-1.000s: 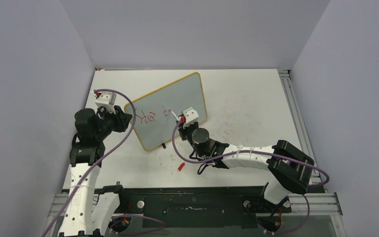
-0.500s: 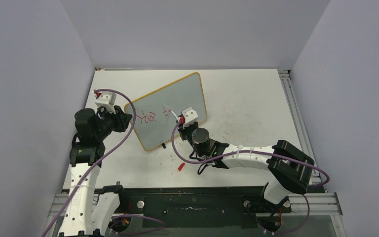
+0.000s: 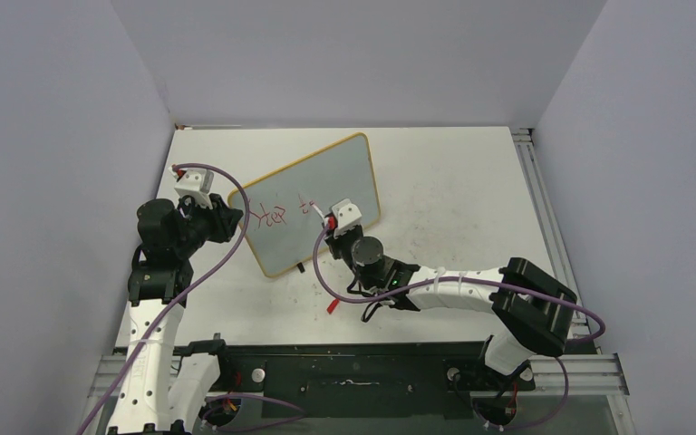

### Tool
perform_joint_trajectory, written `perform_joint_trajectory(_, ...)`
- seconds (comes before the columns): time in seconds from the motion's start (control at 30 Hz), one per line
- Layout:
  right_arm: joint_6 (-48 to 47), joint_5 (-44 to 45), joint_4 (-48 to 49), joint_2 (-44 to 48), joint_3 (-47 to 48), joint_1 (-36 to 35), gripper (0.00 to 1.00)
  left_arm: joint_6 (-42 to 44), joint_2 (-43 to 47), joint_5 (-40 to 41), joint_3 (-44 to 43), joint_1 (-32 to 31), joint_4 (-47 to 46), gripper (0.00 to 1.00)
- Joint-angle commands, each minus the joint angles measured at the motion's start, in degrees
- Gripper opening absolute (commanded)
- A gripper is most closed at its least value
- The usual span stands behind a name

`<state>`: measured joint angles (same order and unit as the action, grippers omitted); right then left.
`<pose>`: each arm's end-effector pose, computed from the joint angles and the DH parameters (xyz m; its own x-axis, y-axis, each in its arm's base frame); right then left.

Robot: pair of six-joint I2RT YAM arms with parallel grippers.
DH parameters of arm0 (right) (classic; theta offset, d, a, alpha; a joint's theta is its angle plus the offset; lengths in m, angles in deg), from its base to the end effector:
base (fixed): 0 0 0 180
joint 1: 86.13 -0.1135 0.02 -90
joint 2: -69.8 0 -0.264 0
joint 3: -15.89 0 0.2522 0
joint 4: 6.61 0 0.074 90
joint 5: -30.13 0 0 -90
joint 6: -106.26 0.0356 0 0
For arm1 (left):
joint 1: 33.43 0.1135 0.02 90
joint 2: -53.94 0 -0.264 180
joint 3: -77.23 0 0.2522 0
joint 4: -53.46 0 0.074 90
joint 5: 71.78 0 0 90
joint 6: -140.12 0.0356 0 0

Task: Write a sentence on the whiteboard

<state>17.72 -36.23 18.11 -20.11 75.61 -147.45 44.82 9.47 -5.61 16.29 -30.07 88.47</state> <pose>0.1775 0.2947 0.2405 -0.0613 -0.0635 -0.9961 -0.6108 0.7917 -0.0128 0.1750 -0.0041 0.3361 -0.3464 -0.1050 -0.9322 0.2981 0.9299 -0.2155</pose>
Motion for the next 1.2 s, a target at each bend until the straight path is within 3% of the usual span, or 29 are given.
perform_joint_trajectory(0.0, -1.0, 0.9, 2.9, 2.6, 1.9, -0.7, 0.05, 0.3, 0.6, -0.7, -0.5, 0.0, -1.1, 0.23)
perform_joint_trajectory(1.17, -2.4, 0.7, 4.2, 0.4, 4.0, 1.0, 0.05, 0.3, 0.6, -0.7, -0.4, 0.0, -1.1, 0.23)
